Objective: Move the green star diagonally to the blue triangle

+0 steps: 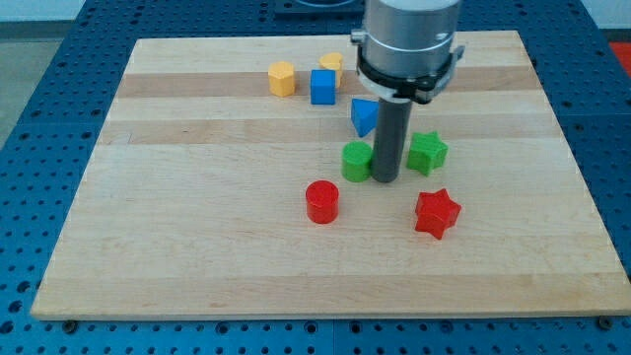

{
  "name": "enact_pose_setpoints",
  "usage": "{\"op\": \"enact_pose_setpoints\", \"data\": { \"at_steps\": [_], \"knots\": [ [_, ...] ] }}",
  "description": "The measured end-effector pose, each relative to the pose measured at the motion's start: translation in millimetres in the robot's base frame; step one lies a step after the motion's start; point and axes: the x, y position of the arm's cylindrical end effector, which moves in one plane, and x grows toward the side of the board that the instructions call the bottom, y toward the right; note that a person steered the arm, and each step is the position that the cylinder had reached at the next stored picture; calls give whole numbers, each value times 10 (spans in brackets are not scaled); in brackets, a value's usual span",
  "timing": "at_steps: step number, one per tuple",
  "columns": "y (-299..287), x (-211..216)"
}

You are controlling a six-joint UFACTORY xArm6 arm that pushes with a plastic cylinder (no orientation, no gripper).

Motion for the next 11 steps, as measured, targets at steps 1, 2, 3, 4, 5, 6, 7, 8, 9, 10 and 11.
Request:
{"op": "enact_pose_setpoints", "data": {
  "at_steps": [1, 2, 3, 4, 5, 6, 7, 8, 9, 10, 11],
  "knots": [
    [-165, 0],
    [-192, 0],
    [-170, 10],
    [258, 107],
    [818, 115],
    [1172, 112],
    [1173, 61],
    [1173, -102],
    [1080, -144],
    [849, -144],
    [589, -151]
  ]
}}
